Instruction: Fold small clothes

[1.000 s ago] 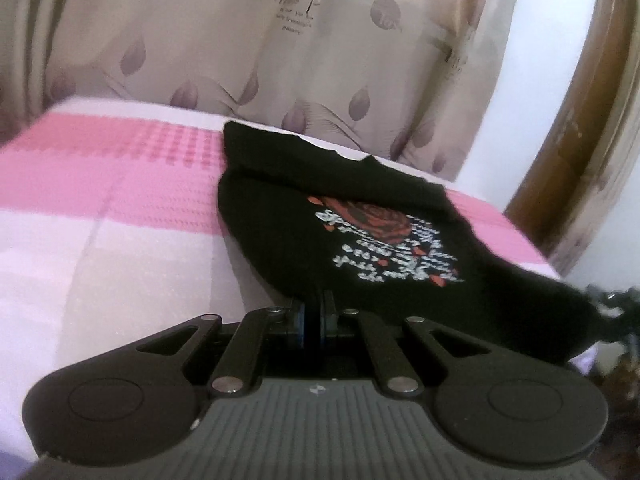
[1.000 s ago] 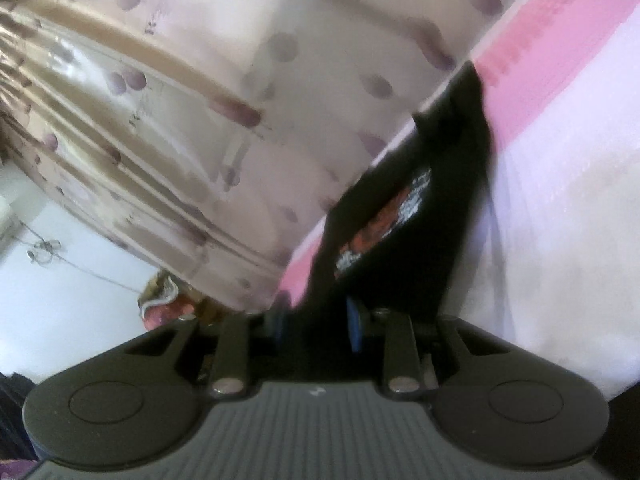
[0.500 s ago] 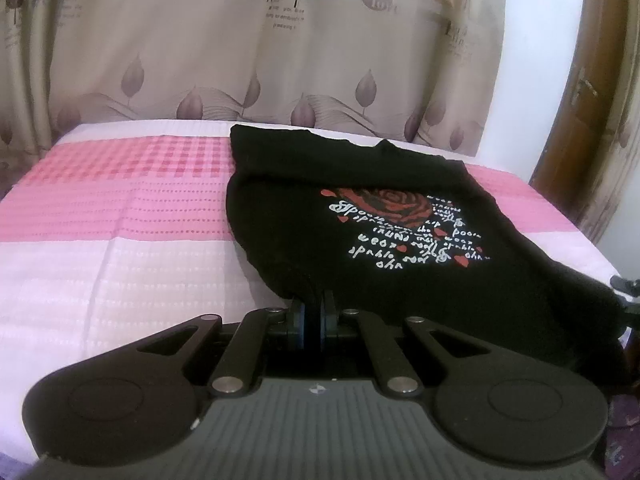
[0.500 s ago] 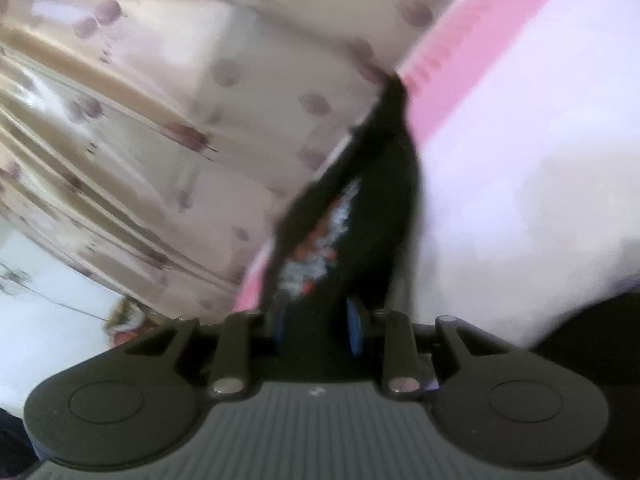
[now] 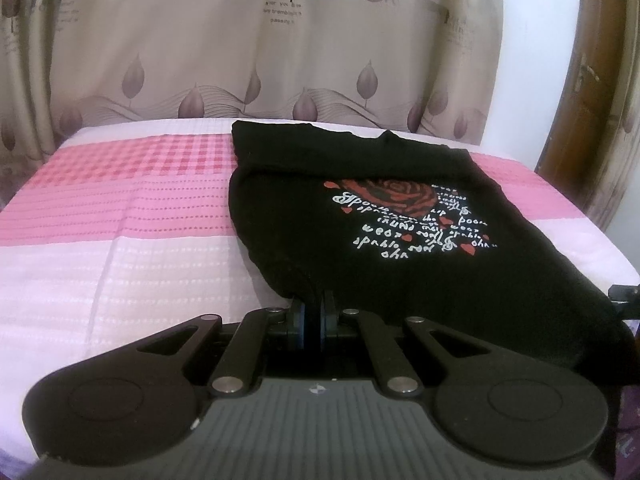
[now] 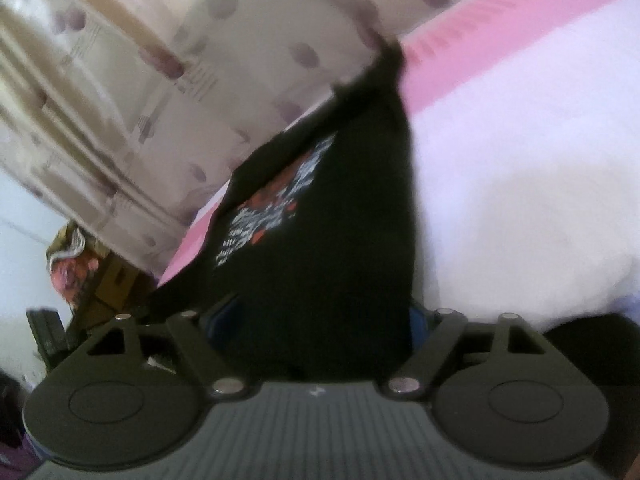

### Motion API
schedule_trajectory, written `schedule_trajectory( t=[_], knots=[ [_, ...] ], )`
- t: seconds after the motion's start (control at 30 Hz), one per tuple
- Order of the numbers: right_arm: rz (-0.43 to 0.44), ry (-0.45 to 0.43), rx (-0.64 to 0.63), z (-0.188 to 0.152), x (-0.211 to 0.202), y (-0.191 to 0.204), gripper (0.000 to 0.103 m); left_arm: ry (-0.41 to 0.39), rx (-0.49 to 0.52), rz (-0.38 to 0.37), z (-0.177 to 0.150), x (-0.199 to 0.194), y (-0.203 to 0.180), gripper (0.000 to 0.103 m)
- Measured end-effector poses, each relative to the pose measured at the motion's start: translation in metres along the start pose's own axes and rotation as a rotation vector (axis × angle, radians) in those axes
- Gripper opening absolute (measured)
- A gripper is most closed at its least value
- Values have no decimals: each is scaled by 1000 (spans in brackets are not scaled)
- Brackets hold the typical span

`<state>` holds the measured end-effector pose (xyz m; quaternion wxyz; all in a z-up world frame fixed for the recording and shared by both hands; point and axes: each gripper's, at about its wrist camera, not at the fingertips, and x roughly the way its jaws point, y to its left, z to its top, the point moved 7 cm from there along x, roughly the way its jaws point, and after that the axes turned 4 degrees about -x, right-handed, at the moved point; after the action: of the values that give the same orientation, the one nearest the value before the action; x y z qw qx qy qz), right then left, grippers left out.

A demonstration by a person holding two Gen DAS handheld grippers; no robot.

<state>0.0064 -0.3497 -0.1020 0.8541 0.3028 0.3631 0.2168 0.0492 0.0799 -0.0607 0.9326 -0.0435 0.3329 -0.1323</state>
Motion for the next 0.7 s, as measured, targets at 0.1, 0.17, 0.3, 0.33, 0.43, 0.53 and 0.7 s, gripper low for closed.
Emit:
schedule_trajectory(
  t=[0.1,0.17,0.3,0.33,0.43,0.53,0.7],
  knots=[
    [3,36,4,-4,4,-1,22,3,-14,-7,0,1,3,7],
    [60,13,65,-3,2,0,22,6,-60,-36,0,0,9,7],
    [191,-82,171,11,-9,9,22,8,-156,-98,2,0,20,7],
    [215,-99,188,14,-11,11,22,1,-171,-116,4,-1,22,7],
    [280,-146,242,23,-16,16,22,-23,-194,-131,8,-4,26,7],
    [300,-168,263,28,-17,18,23,-38,-236,-154,13,-6,30,7],
    [351,-219,324,32,-23,14,23,-61,-288,-186,18,-9,34,7]
  ],
)
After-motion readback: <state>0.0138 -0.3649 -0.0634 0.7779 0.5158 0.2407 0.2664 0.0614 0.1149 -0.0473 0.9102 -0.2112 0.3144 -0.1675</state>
